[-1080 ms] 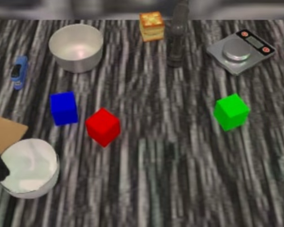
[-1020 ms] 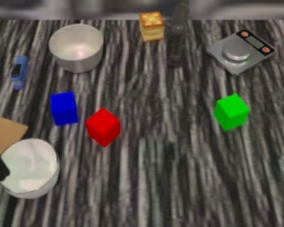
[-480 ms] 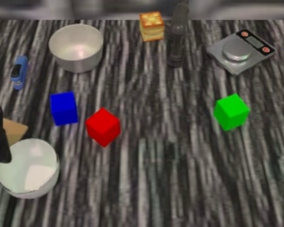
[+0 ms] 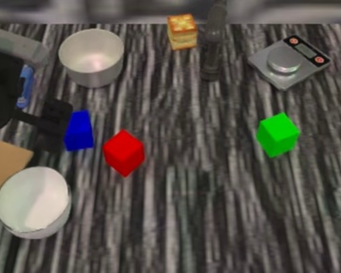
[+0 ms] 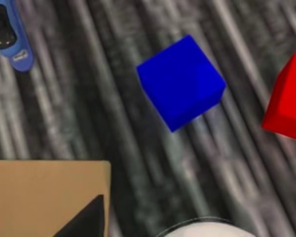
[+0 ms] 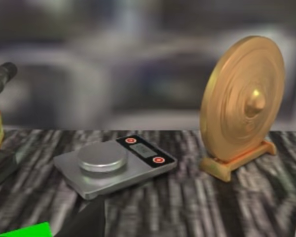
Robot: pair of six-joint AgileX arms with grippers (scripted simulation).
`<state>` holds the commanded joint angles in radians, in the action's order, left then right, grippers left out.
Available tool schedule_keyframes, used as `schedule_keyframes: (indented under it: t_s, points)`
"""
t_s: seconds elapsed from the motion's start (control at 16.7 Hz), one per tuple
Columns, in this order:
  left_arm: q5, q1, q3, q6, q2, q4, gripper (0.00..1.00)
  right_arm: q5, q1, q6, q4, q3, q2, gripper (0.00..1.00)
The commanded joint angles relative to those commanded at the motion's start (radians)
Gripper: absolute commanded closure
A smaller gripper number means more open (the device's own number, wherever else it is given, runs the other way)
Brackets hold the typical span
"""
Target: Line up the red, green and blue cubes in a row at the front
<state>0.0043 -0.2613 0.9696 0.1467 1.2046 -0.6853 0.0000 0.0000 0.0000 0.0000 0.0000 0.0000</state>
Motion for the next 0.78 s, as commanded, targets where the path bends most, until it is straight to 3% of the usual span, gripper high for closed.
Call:
schedule_keyframes:
  t_s: [0.42,0.78]
  points:
    - [0.002,-0.138,0.523,0.079,0.660,-0.356,0.00,0.000,0.000,0.000,0.000,0.000,0.000,0.00]
    - [-0.001,-0.199,0.774,0.115,0.929,-0.490,0.00,0.000,0.000,0.000,0.000,0.000,0.000,0.00]
